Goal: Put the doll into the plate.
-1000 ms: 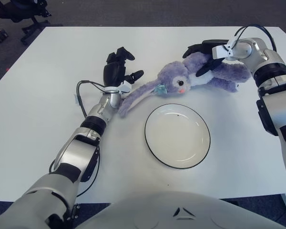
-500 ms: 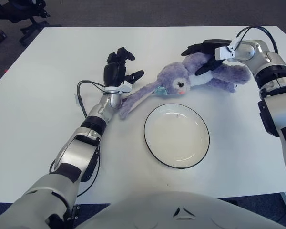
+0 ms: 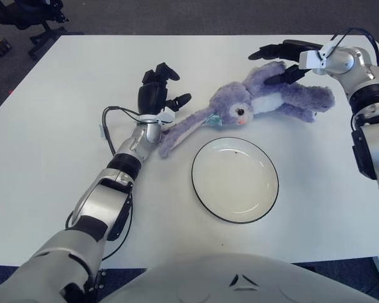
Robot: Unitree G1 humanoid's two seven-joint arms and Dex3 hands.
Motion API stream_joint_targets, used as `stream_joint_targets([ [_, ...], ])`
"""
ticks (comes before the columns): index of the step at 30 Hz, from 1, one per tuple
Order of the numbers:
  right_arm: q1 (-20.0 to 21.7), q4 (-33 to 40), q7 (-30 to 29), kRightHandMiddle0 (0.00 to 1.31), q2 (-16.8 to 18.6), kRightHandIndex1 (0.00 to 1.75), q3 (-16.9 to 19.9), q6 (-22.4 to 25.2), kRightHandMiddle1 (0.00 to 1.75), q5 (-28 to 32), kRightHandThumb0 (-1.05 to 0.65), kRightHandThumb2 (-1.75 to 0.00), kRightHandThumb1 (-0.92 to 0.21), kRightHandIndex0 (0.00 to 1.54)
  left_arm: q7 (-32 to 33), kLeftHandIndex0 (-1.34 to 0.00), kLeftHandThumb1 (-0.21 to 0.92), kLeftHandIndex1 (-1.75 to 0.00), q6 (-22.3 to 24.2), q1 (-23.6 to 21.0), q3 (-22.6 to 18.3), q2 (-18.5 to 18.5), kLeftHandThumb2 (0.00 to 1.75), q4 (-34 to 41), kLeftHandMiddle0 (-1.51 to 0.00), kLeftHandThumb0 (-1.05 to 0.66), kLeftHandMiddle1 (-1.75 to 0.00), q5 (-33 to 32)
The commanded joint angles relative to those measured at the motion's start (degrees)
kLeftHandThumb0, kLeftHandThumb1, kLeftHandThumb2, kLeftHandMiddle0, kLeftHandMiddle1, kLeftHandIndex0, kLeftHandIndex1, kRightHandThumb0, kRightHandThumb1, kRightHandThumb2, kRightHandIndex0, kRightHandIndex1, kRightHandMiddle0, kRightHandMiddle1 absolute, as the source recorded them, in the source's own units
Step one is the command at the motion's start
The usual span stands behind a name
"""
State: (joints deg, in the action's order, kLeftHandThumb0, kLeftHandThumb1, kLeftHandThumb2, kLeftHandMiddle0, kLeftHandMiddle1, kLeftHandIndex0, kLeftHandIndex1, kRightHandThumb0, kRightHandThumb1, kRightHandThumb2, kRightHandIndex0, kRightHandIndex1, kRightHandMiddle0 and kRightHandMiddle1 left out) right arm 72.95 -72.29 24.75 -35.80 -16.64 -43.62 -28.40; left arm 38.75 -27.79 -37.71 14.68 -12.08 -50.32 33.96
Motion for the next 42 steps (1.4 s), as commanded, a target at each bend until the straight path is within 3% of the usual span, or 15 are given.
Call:
stream_joint_targets([
  [1,2.12,2.14,-4.80,0.40,-0.47,0.03,1.15,4.33,0.06,0.32,-0.70,-0.74,-0.92,0.63,-0.25,-0.17,0.92,-1.74,0.34,0.19,0.21,-0.33,0.47,-0.61,-0.25,0.00,-1.52,-0.11],
  [11,1.31,6.11,-6.87,0.40,-2.74,0.00,3.24,4.03,0.05,2.12,-0.57,-0.61,-0.92,0.46,-0.37,-0.18,0.92,-1.75,0.62,0.02,0.63,-0.47,0.46,-0.98,-0.25,0.00,-1.51,0.24],
  [27,-5.39,12.23,-8.32,0.46,-7.23,0.01,7.01,-0.29,0.07,4.93,-0.60,-0.46,-0.92,0.47,-1.18,-0.18,0.92,-1.75,1.06,-0.10,0.76,-0.32,0.46,-1.11,-0.26,0.00,-1.50,0.14],
  [34,-13.20,23.09,-7.77,0.46,-10.54,0.00,9.64,1.82,0.07,6.43,-0.62,-0.43,-0.92,0.46,-1.39,-0.19,0.92,-1.75,1.16,-0.17,0.75,-0.21,0.46,-1.19,-0.26,0.00,-1.50,0.07],
  [37,-19.52,29.89,-9.11,0.46,-11.86,0.01,11.86,2.67,0.07,7.26,-0.61,-0.43,-0.92,0.47,-1.52,-0.19,0.92,-1.75,1.25,-0.20,0.75,-0.19,0.46,-1.22,-0.26,0.00,-1.49,0.03],
  [42,-25.44,36.47,-9.83,0.47,-13.17,0.01,14.52,3.68,0.07,8.03,-0.60,-0.42,-0.92,0.48,-1.75,-0.19,0.92,-1.75,1.49,-0.31,0.81,-0.19,0.46,-1.28,-0.26,0.00,-1.49,0.10],
])
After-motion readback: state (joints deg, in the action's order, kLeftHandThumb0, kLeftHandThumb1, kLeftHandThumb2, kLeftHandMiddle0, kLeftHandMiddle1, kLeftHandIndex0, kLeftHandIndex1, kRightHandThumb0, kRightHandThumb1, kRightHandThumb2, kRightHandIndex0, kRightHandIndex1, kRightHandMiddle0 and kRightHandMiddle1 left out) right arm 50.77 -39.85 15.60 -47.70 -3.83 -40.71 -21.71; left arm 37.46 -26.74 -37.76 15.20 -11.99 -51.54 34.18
